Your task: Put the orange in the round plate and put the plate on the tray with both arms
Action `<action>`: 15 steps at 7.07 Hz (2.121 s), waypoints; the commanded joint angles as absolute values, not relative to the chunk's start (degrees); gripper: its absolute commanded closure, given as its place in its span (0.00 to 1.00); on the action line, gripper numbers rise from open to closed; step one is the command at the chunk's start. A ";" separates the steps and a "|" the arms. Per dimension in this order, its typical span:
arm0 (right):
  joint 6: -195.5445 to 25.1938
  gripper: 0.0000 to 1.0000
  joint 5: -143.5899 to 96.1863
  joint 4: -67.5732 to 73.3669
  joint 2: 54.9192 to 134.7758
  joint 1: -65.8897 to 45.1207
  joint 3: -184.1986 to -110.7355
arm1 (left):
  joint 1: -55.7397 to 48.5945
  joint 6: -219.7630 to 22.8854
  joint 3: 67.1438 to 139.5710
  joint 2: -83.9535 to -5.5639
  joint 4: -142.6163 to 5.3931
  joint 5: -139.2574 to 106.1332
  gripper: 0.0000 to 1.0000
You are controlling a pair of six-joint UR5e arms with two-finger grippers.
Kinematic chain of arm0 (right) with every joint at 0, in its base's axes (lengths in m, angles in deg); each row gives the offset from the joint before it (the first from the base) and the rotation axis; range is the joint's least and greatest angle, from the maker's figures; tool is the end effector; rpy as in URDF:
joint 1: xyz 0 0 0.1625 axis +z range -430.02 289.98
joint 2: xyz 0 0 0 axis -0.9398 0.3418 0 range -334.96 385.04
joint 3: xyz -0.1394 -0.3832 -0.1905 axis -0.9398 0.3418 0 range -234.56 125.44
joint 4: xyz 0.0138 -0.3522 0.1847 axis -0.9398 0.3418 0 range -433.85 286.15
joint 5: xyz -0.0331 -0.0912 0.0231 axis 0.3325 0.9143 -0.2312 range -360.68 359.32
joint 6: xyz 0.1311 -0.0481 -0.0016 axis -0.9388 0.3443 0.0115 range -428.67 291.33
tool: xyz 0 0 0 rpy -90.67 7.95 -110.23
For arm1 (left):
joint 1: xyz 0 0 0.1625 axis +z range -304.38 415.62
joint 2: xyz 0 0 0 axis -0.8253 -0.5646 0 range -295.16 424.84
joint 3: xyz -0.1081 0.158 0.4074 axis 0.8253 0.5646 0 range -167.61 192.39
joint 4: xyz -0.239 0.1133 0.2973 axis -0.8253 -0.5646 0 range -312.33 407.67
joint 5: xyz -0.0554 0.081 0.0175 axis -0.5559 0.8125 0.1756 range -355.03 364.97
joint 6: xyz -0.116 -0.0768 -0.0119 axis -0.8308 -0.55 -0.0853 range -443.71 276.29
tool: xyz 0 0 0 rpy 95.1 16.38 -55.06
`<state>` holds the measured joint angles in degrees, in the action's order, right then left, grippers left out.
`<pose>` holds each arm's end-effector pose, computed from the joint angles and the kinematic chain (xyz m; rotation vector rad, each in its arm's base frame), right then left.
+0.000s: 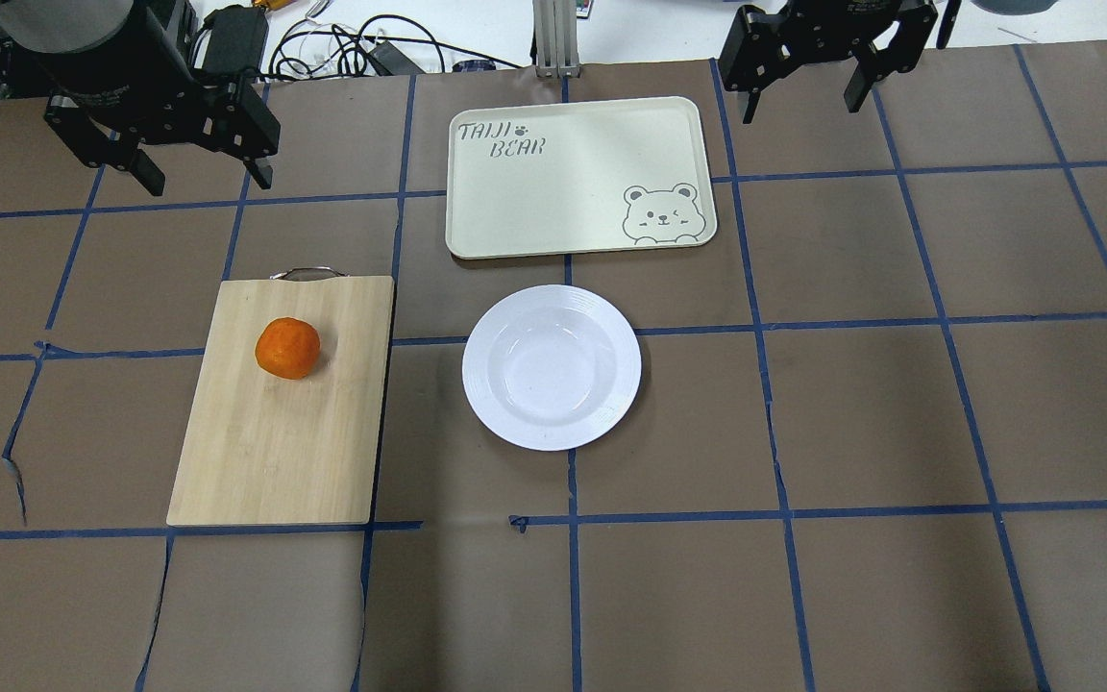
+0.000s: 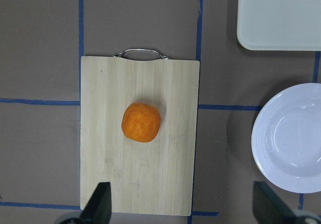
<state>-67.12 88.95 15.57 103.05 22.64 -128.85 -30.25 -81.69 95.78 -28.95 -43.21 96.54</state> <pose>0.1608 -0.5680 0.4931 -0.1155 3.1312 -0.0856 -0.0925 -0.5165 0.4939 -0.0579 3.1113 -0.0505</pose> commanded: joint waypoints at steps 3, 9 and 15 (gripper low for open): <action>-67.18 0.00 84.18 15.44 102.74 22.36 -129.79 | -30.25 -81.60 95.88 -28.94 -43.12 96.38 0.00; -66.92 0.00 85.80 17.82 103.09 21.74 -131.11 | -30.25 -81.60 96.85 -28.77 -43.12 96.73 0.00; -64.72 0.00 88.62 17.73 103.79 21.39 -131.46 | -29.81 -81.60 97.20 -29.03 -43.82 96.73 0.00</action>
<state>-64.75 88.56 17.78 103.81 21.42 -131.27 -30.06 -81.60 96.98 -28.74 -43.29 96.55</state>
